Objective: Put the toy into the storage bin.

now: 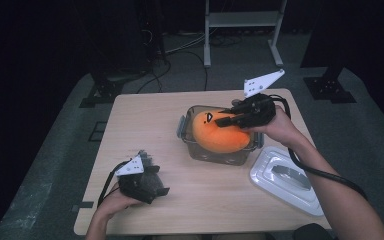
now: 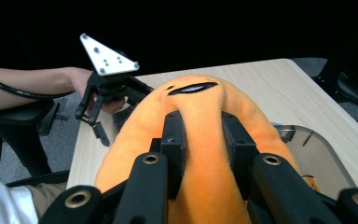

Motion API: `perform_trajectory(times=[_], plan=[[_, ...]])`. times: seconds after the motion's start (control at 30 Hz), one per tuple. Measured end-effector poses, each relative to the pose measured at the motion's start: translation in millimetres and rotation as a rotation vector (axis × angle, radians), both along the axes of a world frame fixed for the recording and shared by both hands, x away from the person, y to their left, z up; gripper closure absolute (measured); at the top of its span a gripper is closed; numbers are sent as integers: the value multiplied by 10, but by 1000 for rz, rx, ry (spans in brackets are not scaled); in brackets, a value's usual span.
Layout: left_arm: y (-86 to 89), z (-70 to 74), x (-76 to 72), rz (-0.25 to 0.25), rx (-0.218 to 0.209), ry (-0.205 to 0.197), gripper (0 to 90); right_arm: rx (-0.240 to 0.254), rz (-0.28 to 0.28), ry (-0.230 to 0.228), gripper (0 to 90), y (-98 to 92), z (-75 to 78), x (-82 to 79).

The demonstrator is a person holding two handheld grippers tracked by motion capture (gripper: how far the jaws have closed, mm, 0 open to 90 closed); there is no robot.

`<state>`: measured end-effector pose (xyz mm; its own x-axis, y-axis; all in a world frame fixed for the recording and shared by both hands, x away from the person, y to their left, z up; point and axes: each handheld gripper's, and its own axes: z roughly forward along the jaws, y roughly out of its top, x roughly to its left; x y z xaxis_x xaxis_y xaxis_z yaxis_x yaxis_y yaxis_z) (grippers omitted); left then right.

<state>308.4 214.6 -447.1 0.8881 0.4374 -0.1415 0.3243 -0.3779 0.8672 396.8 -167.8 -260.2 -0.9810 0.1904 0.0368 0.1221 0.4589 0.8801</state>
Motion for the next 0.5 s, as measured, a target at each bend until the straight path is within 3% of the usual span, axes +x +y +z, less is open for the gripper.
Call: perform_trajectory(times=[0.5], plan=[[-3,-7,-7,-9,7,4,76,-20,-29,11,736,14,-99,299]])
